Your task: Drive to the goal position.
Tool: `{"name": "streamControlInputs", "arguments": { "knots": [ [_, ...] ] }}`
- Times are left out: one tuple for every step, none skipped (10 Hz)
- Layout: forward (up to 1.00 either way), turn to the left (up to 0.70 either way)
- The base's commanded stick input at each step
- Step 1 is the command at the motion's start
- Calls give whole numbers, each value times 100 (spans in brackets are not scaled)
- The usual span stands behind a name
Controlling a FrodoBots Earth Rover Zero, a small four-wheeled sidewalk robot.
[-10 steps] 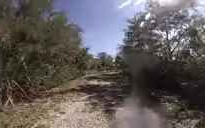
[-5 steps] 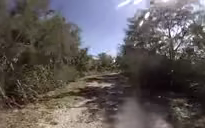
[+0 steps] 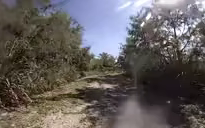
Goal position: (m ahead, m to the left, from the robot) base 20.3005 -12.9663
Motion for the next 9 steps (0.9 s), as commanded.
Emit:
{"name": "streamControlInputs", "arguments": {
  "knots": [
    [50, -27],
    [50, -27],
    [50, -27],
    [50, -27],
    [50, -27],
    [50, -27],
    [50, -27],
    [50, -27],
    [50, -24]
  ]
}}
